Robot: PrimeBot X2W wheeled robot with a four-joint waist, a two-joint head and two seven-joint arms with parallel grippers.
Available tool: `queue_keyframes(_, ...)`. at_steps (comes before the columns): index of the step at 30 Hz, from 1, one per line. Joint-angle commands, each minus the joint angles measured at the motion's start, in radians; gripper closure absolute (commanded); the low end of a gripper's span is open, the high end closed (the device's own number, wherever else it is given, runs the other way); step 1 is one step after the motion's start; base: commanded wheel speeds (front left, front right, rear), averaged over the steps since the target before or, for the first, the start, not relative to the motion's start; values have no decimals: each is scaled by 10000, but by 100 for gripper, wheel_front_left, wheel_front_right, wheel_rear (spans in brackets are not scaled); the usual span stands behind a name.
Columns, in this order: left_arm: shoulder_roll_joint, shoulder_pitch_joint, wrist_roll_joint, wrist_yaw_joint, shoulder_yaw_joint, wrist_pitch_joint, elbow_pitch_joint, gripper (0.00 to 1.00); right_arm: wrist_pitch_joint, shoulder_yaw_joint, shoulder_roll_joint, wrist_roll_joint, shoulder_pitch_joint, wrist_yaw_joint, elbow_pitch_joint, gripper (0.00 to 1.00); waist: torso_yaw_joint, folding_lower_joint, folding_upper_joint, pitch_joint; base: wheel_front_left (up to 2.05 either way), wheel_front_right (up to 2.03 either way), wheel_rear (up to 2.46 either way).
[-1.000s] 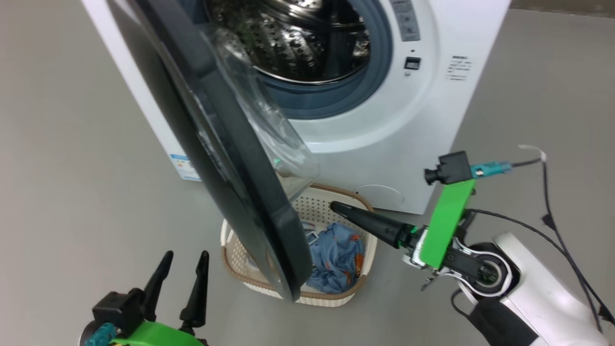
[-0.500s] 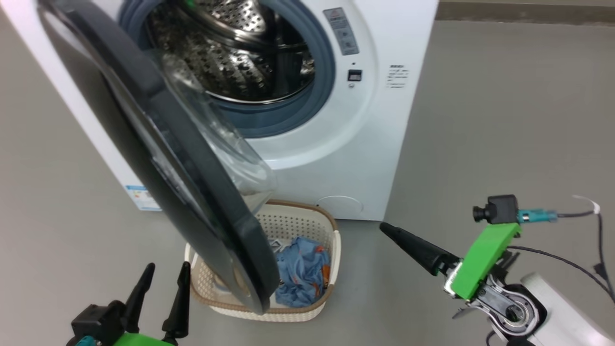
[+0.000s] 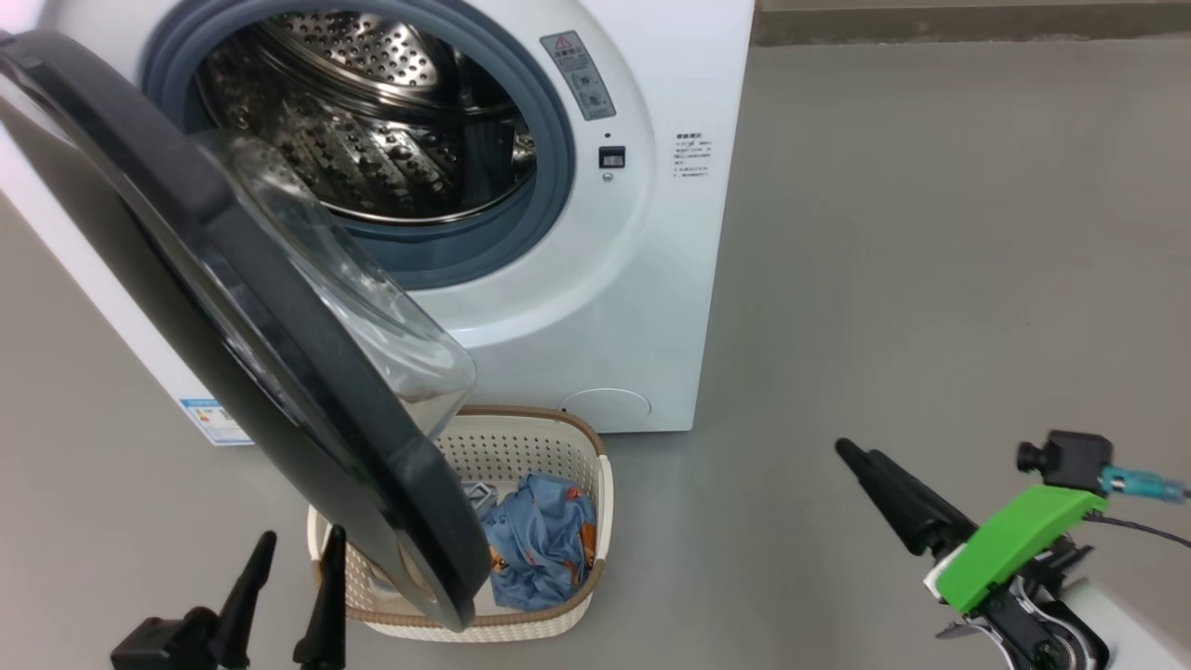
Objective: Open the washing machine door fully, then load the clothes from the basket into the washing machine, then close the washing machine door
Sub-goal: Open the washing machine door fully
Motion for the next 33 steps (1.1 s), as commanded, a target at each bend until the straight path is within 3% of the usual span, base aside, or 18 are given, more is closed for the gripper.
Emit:
queue_keyframes(1, 130, -98, 43, -15, 434, -65, -300, 0, -356, 134, -267, -45, 165, 16, -150, 0, -33, 0, 0, 14, 0, 0, 0)
queue_keyframes(8, 86, 36, 65, -15, 618, -65, -382, 0, -1832, 507, -721, -658, 354, 16, 352, 0, -140, 0, 0, 11, 0, 0, 0)
queue_keyframes(14, 19, 109, 118, -15, 720, -65, -434, 0, -2190, 586, -839, -1713, 297, 16, 906, 0, -163, 0, 0, 1, 0, 0, 0)
queue_keyframes(27, -79, 153, 255, -15, 808, -65, -526, 0, -2210, -3235, 572, -6385, 1182, 16, 735, 0, -173, 0, 0, -29, 0, 0, 0)
queue_keyframes(33, -72, 140, 285, -15, 782, -65, -576, 0, -2211, -4196, 1115, -7920, 1604, 16, 243, 0, -112, 0, 0, -41, 0, 0, 0)
